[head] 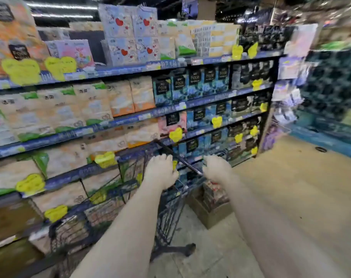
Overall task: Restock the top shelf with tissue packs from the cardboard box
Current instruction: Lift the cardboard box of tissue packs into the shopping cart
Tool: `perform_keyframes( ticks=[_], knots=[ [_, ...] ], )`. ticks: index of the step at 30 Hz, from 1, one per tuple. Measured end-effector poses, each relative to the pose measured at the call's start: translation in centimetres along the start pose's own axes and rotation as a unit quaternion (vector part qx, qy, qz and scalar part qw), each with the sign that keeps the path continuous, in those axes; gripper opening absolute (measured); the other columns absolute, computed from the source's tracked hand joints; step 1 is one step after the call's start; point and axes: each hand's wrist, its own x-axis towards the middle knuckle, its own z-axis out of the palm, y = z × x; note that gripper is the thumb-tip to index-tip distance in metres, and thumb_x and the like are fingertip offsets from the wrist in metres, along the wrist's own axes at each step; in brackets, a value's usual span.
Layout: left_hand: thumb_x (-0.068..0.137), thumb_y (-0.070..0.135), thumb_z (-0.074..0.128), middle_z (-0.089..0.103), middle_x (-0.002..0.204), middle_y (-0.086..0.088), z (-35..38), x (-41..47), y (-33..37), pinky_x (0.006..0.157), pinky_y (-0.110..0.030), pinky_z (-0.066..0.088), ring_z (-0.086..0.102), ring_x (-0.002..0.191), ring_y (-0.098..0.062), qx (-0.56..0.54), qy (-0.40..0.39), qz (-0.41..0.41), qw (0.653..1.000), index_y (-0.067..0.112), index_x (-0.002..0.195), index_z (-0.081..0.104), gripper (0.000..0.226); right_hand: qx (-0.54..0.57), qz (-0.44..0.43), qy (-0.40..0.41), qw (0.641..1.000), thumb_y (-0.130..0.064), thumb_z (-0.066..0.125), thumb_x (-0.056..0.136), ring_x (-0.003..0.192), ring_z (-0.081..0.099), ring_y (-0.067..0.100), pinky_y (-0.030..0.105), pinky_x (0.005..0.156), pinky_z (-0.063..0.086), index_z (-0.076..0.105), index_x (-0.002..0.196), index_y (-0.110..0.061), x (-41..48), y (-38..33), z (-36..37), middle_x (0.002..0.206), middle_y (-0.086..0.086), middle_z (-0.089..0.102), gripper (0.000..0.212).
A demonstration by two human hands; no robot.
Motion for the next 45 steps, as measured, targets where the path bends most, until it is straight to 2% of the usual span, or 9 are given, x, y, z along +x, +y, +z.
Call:
perform_keyframes(
  ticks=[3, 6, 11, 17, 19, 21, 24, 29, 45],
  knots=[
    [0.102, 0.049, 0.042, 0.055, 0.145, -0.011, 2.1, 3.3, 5.6, 0.107, -0.043, 0.046, 0.055, 0.13, -0.031, -0.021, -0.025, 0.029, 0.999, 0.012, 0.15, 0.046, 0.06, -0.009, 0.034, 0.005, 0.999, -0.029, 0.042, 0.104, 0.125, 0.058, 0.029, 0.045, 0.099, 0.054, 0.052, 0.143, -0.014, 0.4, 6.5, 1.0, 0.142, 0.011, 0.056, 0.043],
    [0.103, 0.048, 0.041, 0.057, 0.141, -0.01, 4.4, 6.8, 11.7, 0.1, -0.043, 0.05, 0.059, 0.121, -0.031, -0.051, -0.064, 0.037, 0.996, 0.013, 0.146, 0.047, 0.055, -0.021, 0.067, -0.013, 0.997, -0.022, 0.045, 0.102, 0.107, 0.062, 0.028, 0.042, 0.088, 0.058, 0.061, 0.13, -0.013, 0.7, 12.8, 2.0, 0.127, 0.011, 0.064, 0.034],
    [0.104, 0.047, 0.044, 0.058, 0.14, -0.009, 7.6, 13.8, 20.7, 0.093, -0.043, 0.054, 0.062, 0.115, -0.03, -0.065, -0.097, 0.064, 0.991, 0.014, 0.148, 0.046, 0.056, -0.005, 0.112, -0.059, 0.992, -0.016, 0.046, 0.101, 0.115, 0.061, 0.032, 0.038, 0.088, 0.052, 0.058, 0.139, -0.01, 3.3, 23.6, 2.7, 0.131, 0.015, 0.061, 0.04],
    [0.105, 0.045, 0.042, 0.054, 0.145, -0.009, 11.9, 19.1, 27.4, 0.097, -0.041, 0.051, 0.059, 0.121, -0.029, -0.071, -0.162, 0.031, 0.984, 0.015, 0.147, 0.047, 0.052, -0.003, 0.111, -0.091, 0.99, -0.029, 0.047, 0.1, 0.117, 0.06, 0.033, 0.041, 0.088, 0.052, 0.057, 0.134, -0.015, 7.3, 32.9, 3.9, 0.132, 0.013, 0.06, 0.038],
    [0.104, 0.045, 0.042, 0.057, 0.139, -0.009, 13.5, 20.5, 28.7, 0.103, -0.044, 0.047, 0.058, 0.121, -0.031, -0.079, -0.187, 0.006, 0.979, 0.018, 0.143, 0.049, 0.047, 0.006, 0.11, -0.115, 0.987, -0.029, 0.045, 0.1, 0.122, 0.055, 0.034, 0.047, 0.099, 0.049, 0.053, 0.139, -0.015, 9.1, 34.9, 4.6, 0.138, 0.014, 0.054, 0.042],
    [0.103, 0.047, 0.042, 0.058, 0.134, -0.009, 15.0, 21.8, 29.6, 0.105, -0.048, 0.046, 0.059, 0.117, -0.033, -0.089, -0.209, -0.022, 0.974, 0.02, 0.136, 0.051, 0.044, 0.011, 0.108, -0.137, 0.985, -0.032, 0.043, 0.101, 0.128, 0.051, 0.036, 0.052, 0.106, 0.045, 0.048, 0.145, -0.015, 10.7, 36.5, 5.5, 0.145, 0.016, 0.047, 0.047],
    [0.102, 0.047, 0.042, 0.059, 0.132, -0.01, 17.7, 24.0, 30.3, 0.105, -0.049, 0.046, 0.057, 0.119, -0.035, -0.109, -0.225, -0.069, 0.966, 0.019, 0.132, 0.053, 0.043, 0.015, 0.096, -0.154, 0.983, -0.03, 0.042, 0.103, 0.126, 0.052, 0.035, 0.045, 0.1, 0.049, 0.048, 0.144, -0.012, 13.4, 38.6, 7.0, 0.143, 0.015, 0.049, 0.045],
    [0.103, 0.047, 0.04, 0.049, 0.153, -0.009, 23.1, 28.5, 30.1, 0.117, -0.048, 0.036, 0.049, 0.137, -0.033, -0.114, -0.26, -0.115, 0.952, 0.017, 0.153, 0.041, 0.058, 0.017, 0.08, -0.186, 0.979, -0.025, 0.043, 0.104, 0.137, 0.045, 0.034, 0.041, 0.105, 0.044, 0.043, 0.148, -0.009, 20.1, 41.2, 9.8, 0.148, 0.017, 0.047, 0.047],
    [0.102, 0.046, 0.046, 0.053, 0.147, -0.014, 37.0, 47.3, 24.1, 0.109, -0.047, 0.042, 0.05, 0.134, -0.037, -0.197, -0.332, -0.315, 0.867, 0.016, 0.149, 0.044, 0.056, -0.029, 0.039, -0.309, 0.95, -0.02, 0.045, 0.103, 0.132, 0.049, 0.036, 0.037, 0.105, 0.041, 0.045, 0.148, -0.004, 49.1, 44.4, 17.6, 0.146, 0.019, 0.052, 0.048]
  ],
)
